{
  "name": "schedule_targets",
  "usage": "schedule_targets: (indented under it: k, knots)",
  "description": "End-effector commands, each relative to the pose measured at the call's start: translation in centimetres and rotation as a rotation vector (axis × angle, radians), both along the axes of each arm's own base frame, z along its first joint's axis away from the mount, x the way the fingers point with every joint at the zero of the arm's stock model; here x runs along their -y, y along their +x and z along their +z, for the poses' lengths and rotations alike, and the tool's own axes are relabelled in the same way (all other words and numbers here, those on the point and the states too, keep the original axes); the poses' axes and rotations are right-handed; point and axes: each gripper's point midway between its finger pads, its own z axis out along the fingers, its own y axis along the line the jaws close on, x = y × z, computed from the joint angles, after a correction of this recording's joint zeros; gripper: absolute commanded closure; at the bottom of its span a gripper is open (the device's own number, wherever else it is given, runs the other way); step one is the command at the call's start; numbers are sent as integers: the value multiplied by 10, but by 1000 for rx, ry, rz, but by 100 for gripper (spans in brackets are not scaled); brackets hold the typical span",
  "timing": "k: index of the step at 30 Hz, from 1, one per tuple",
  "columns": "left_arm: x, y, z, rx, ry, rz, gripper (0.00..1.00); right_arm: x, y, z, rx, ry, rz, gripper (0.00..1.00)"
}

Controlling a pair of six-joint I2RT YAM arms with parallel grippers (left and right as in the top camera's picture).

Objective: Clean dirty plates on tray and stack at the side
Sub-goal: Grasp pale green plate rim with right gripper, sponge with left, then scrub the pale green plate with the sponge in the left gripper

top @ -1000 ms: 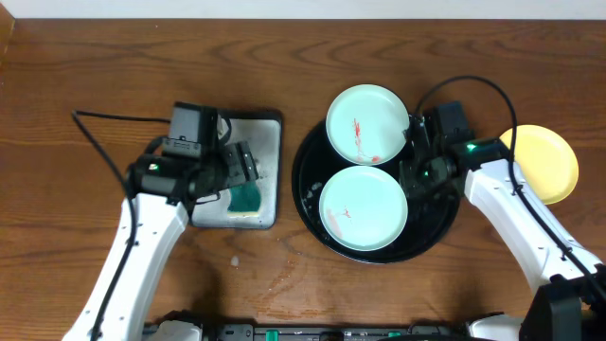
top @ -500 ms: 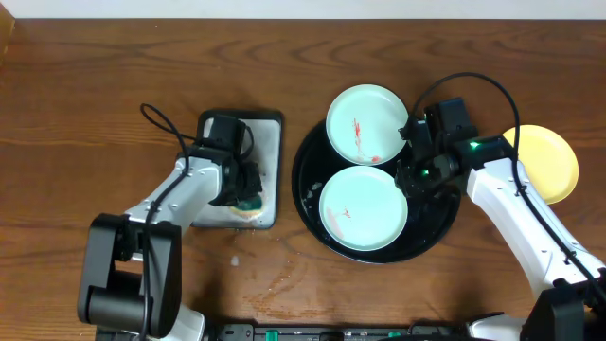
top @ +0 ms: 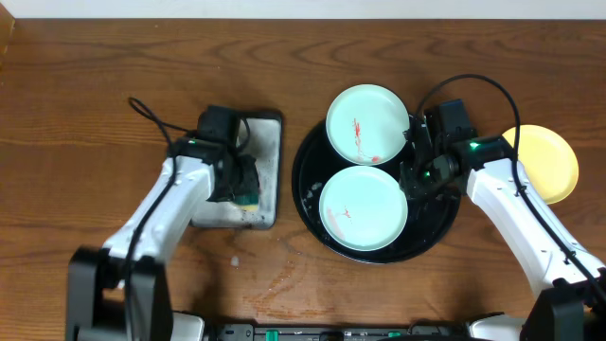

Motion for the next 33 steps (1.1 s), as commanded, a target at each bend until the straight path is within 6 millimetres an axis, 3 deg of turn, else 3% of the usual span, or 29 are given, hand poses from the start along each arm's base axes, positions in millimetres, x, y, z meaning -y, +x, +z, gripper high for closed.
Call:
schedule_targets:
  k: [1, 3, 6, 13, 15, 17, 25, 33]
  knots:
    - [7, 8, 41, 107, -14, -29, 93, 19, -3, -21, -45, -47, -74, 59]
    - [19, 2, 52, 128, -39, -66, 92, 18, -5, -32, -72, -24, -68, 59]
    - [50, -10, 62, 129, -124, -136, 92, -4, -12, -42, -122, 100, 38, 59]
    - [108, -32, 54, 75, -186, -187, 93, -4, -16, -80, -222, 75, 36, 67]
    - [119, -35, 51, 64, -198, -184, 92, -3, -20, -92, -261, 69, 27, 77]
    - [130, -37, 47, 49, -207, -177, 93, -2, -22, -99, -287, 64, 15, 97]
    - [185, -42, 17, 20, -247, -199, 93, 14, -17, -102, -293, -22, -199, 99]
    - [241, -50, -41, -46, -300, -245, 93, 14, -19, -102, -296, -23, -189, 99]
